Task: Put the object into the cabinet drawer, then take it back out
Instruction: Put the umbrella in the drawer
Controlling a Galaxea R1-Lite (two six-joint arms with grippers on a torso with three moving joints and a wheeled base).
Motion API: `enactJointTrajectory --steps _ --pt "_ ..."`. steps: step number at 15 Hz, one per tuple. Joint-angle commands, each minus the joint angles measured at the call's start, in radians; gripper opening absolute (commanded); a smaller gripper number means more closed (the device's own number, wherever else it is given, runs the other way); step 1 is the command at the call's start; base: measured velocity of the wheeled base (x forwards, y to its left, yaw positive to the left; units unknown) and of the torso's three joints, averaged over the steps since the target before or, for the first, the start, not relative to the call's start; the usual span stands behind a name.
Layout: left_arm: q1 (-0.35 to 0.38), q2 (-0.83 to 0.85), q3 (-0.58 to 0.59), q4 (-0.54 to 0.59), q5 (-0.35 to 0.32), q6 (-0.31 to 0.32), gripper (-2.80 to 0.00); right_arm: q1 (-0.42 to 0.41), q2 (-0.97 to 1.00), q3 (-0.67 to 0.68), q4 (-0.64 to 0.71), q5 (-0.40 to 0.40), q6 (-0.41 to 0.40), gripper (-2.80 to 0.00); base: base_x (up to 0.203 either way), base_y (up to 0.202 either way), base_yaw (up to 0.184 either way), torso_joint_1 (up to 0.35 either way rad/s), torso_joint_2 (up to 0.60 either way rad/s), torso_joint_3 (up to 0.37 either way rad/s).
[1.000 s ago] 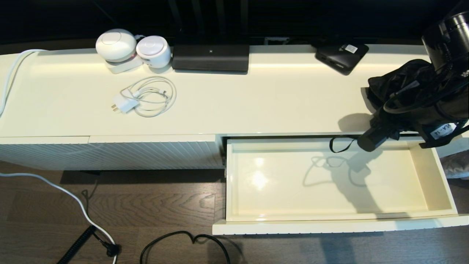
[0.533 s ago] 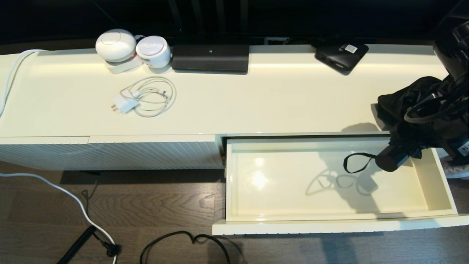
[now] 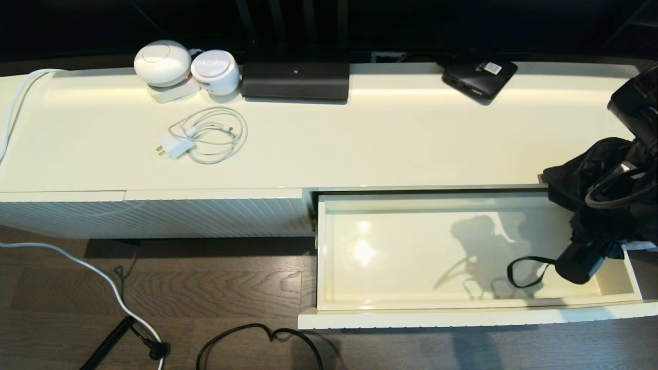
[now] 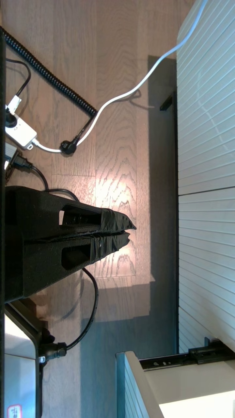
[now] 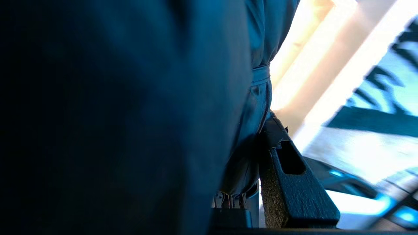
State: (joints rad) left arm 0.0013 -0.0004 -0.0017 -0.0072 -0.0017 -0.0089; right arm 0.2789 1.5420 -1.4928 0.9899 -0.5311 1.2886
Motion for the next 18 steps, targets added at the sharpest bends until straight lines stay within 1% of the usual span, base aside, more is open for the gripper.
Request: enactJointTrajectory --steps 1,4,6,7,8,9,11,13,15,18 --pt "0.0 -0.001 0.0 0.0 0.0 0.0 -2.8 -0.006 -0.019 0.009 0.065 -0.001 0.012 -2.8 0.0 0.0 0.0 0.0 0.0 0.0" --pt "0.0 -0.001 0.0 0.0 0.0 0.0 -2.8 -0.013 0.013 -0.051 0.067 -0.001 0.023 -2.8 0.0 0.0 0.0 0.0 0.0 0.0" --pt "0.0 -0.001 0.0 0.0 0.0 0.0 -2.8 -0.008 0.041 -0.073 0.058 0.004 0.126 -2.8 0.0 0.0 0.0 0.0 0.0 0.0" --pt "0.0 -0.003 0.0 0.0 0.0 0.0 -2.8 -0.007 0.044 -0.074 0.034 0.01 0.144 -2.8 0.0 0.0 0.0 0.0 0.0 0.0" --pt "0.0 -0.002 0.0 0.0 0.0 0.0 -2.8 -0.007 0.044 -0.072 0.02 0.016 0.145 -2.8 0.0 0.0 0.0 0.0 0.0 0.0" --pt "0.0 -0.003 0.0 0.0 0.0 0.0 -2.8 -0.007 0.043 -0.061 -0.036 0.028 0.151 -2.8 0.0 0.0 0.0 0.0 0.0 0.0" --pt "0.0 -0.001 0.0 0.0 0.0 0.0 -2.8 -0.006 0.06 -0.021 -0.059 0.036 0.156 -2.8 0.0 0.0 0.0 0.0 0.0 0.0" --pt "0.0 -0.001 0.0 0.0 0.0 0.0 -2.8 0.04 0.076 0.032 -0.062 0.042 0.156 -2.8 0.0 0.0 0.0 0.0 0.0 0.0" --pt "0.0 -0.001 0.0 0.0 0.0 0.0 -2.8 0.046 0.101 0.033 -0.078 0.046 0.154 -2.8 0.0 0.0 0.0 0.0 0.0 0.0" --pt "0.0 -0.001 0.0 0.0 0.0 0.0 -2.8 0.051 0.119 0.048 -0.15 0.046 0.138 -2.8 0.0 0.0 0.0 0.0 0.0 0.0"
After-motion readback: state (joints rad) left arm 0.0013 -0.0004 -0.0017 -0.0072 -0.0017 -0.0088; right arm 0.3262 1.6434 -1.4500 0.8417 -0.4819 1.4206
